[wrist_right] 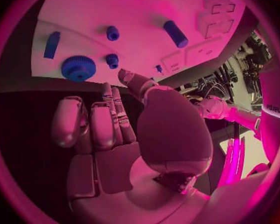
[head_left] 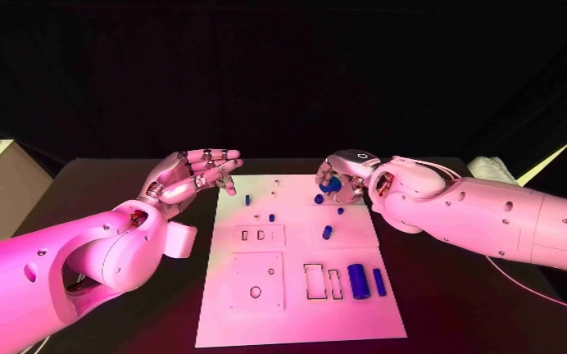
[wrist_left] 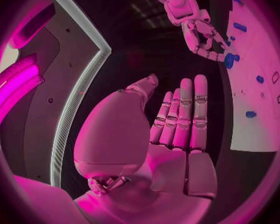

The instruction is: Assemble the parts on the task board

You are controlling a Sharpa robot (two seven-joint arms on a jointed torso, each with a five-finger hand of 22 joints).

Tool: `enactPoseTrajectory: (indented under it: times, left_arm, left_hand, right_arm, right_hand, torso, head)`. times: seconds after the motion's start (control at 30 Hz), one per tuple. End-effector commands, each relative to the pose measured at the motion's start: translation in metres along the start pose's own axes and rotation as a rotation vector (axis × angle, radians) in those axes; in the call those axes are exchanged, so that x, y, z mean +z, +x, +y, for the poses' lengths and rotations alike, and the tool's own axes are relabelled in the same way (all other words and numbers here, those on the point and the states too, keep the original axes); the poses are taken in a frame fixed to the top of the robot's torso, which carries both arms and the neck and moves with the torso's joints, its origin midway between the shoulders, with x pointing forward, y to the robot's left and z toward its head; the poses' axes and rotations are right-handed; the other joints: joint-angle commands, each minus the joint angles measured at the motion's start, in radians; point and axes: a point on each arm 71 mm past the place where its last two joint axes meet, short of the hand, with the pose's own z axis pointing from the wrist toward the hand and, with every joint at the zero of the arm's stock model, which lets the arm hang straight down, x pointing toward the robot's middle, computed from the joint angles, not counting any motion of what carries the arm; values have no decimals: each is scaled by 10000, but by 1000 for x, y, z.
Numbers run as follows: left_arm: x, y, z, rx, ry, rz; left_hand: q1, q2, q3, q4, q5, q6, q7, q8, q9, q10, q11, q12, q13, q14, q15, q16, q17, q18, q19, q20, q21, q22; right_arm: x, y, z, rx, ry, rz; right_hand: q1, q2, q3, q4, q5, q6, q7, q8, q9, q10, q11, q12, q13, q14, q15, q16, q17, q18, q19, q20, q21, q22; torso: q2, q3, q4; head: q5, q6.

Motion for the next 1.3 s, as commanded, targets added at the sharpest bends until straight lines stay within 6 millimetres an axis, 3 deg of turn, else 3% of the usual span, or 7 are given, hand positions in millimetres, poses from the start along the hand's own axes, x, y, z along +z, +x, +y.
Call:
enactPoseTrajectory:
  times: [0.03, 0.23, 0.7, 1.1, 1.3]
  left_arm:
    - [0, 3, -2, -64, 53, 303]
    - [0, 2, -4, -41, 53, 286]
    - [1, 0, -5, 2, 32, 239]
    - [0, -1, -5, 14, 17, 224]
    - [1, -1, -6, 12, 11, 235]
  left_hand:
    - [-72, -5, 67, -15, -37, 10, 64, 53, -9, 30, -28, 42, 11, -65, 19, 24, 9, 127, -83, 8, 23, 8]
    - [-88, -7, 74, -11, -37, 9, 65, 55, -9, 29, -27, 44, 11, -76, 21, 49, 15, 127, -100, 10, 55, 29]
    - [-112, -13, 93, -14, -38, -18, 80, 46, -15, -7, -16, 31, 5, -98, 28, 110, 28, 127, -144, 16, 132, 79]
    - [-115, -11, 100, -15, -38, -23, 82, 45, -16, -13, -14, 30, 4, -99, 30, 130, 32, 127, -154, 18, 153, 93]
    - [-115, -11, 100, -15, -38, -23, 82, 45, -16, -13, -14, 30, 4, -99, 30, 130, 32, 127, -154, 18, 153, 93]
  right_arm:
    - [1, 2, -1, -549, 275, 227]
    - [2, 5, 0, -588, 263, 357]
    - [5, 11, -2, -523, 434, 777]
    - [6, 13, 3, -543, 342, 741]
    - [7, 13, 5, -535, 282, 749]
  right_hand:
    - [32, -40, -20, 39, 44, -62, -23, -24, 19, -58, -11, 53, 16, 441, 60, 121, 71, -191, 69, 8, 83, 92]
    - [70, 17, -11, 90, 83, 47, -44, 41, 79, -44, -19, 109, 48, 438, 61, 240, 151, -213, 107, 15, 207, 259]
    - [1, 88, 82, 265, 143, 201, -107, 143, 195, 162, -77, 271, 121, 449, 24, 489, 344, -273, 223, -5, 503, 675]
    - [-11, 107, 134, 321, 166, 263, -126, 185, 243, 245, -100, 323, 144, 448, 9, 549, 376, -281, 233, -16, 555, 747]
    - [-39, 102, 143, 357, 157, 283, -133, 200, 264, 277, -108, 341, 152, 451, 2, 583, 401, -287, 243, -21, 585, 790]
  torso:
    - [56, -34, 57]
    - [101, -53, 73]
    - [182, -48, 112]
    - [225, -55, 79]
    - [236, -63, 99]
  head:
    - [-15, -30]
    - [-32, -54]
    - [-16, -64]
    - [7, -53]
    - [-7, -57]
